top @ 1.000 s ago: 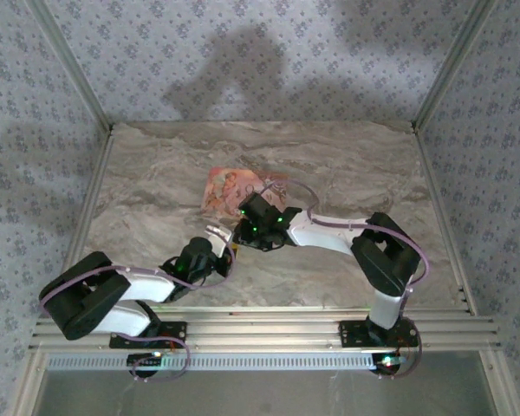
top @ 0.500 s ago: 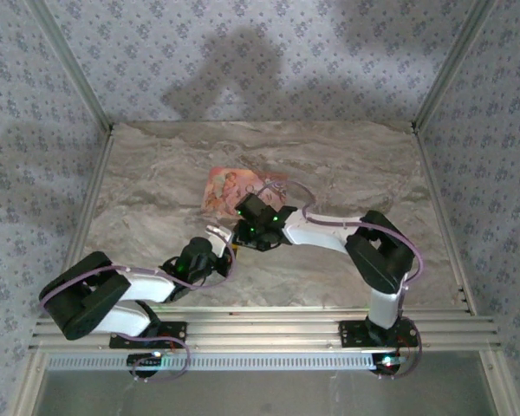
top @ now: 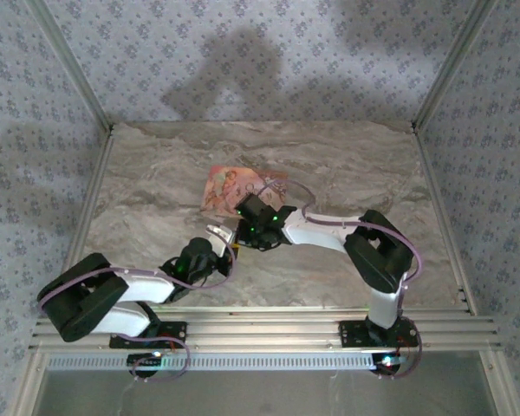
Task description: Unlock the padlock with the key
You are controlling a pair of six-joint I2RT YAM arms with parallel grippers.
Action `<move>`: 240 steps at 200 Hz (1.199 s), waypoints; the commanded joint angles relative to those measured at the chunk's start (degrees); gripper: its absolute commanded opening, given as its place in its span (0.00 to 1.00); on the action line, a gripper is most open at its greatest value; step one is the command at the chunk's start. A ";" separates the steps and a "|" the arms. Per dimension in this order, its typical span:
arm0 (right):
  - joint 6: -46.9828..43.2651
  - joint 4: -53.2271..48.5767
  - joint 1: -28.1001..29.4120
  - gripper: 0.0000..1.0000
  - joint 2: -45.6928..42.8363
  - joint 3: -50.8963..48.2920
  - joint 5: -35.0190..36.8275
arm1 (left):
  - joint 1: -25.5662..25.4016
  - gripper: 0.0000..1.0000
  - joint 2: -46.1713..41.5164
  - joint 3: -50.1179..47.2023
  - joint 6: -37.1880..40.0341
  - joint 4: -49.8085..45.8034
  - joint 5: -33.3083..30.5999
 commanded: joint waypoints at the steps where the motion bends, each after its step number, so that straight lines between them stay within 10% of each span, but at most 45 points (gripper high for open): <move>1: -2.41 0.20 -0.52 0.00 -3.42 -3.61 1.09 | -0.33 0.14 -2.99 -0.27 0.86 -0.79 0.60; 56: -8.77 4.78 -2.37 0.00 -9.13 -9.60 -0.63 | 0.71 0.45 -17.41 -3.19 -0.78 -11.76 -3.21; 125: -3.77 8.68 -4.46 0.00 -12.05 -13.12 -3.47 | 5.50 0.49 -35.32 -5.53 -4.55 -26.93 -2.58; 240: 16.79 23.42 -1.68 0.00 -10.00 -17.38 1.21 | 5.63 0.49 -37.13 -3.77 -7.22 -31.51 -2.67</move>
